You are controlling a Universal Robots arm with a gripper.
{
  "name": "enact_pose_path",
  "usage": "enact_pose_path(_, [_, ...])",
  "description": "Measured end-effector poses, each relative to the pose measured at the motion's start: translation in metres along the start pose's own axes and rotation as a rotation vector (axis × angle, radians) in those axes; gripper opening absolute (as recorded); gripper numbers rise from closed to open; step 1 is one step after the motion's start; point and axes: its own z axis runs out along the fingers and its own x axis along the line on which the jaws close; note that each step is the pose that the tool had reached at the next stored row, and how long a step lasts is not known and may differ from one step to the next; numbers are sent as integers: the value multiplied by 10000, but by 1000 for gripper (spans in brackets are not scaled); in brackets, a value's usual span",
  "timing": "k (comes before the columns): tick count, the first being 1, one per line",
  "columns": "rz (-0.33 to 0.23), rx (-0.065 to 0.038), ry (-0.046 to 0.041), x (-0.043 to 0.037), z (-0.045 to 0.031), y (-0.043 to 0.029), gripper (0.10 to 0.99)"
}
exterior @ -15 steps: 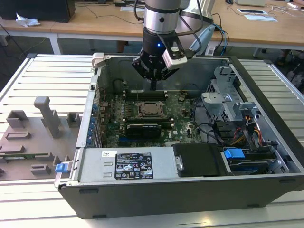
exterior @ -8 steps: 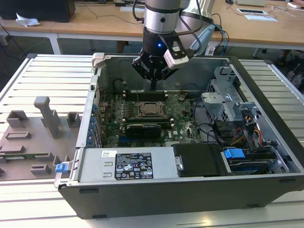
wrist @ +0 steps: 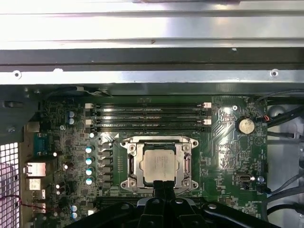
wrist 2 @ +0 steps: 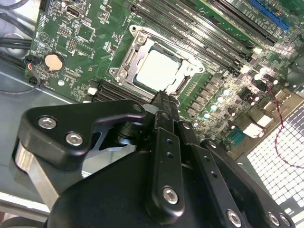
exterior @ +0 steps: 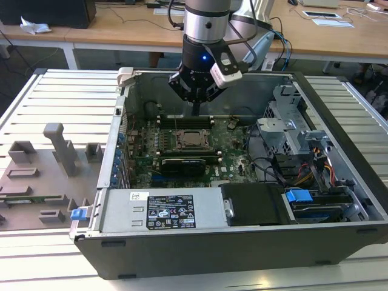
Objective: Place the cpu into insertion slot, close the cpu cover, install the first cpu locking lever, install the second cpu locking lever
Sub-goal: 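Install the first cpu locking lever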
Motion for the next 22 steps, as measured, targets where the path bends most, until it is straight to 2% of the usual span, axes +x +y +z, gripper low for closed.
enact_pose_path(13, [-743, 10, -1, 0, 0, 0, 106])
enact_pose_path(15, [-857, -15, -3, 0, 0, 0, 106])
enact_pose_path(16, [-891, -84, -5, 0, 0, 0, 106])
enact_pose_path(17, [-935, -262, -13, 0, 0, 0, 106])
enact_pose_path(18, [-942, -368, -19, 0, 0, 0, 106])
enact_pose_path(19, [-944, -535, -27, 0, 0, 0, 106])
enact_pose_path(22, [-944, -551, -28, 0, 0, 0, 106])
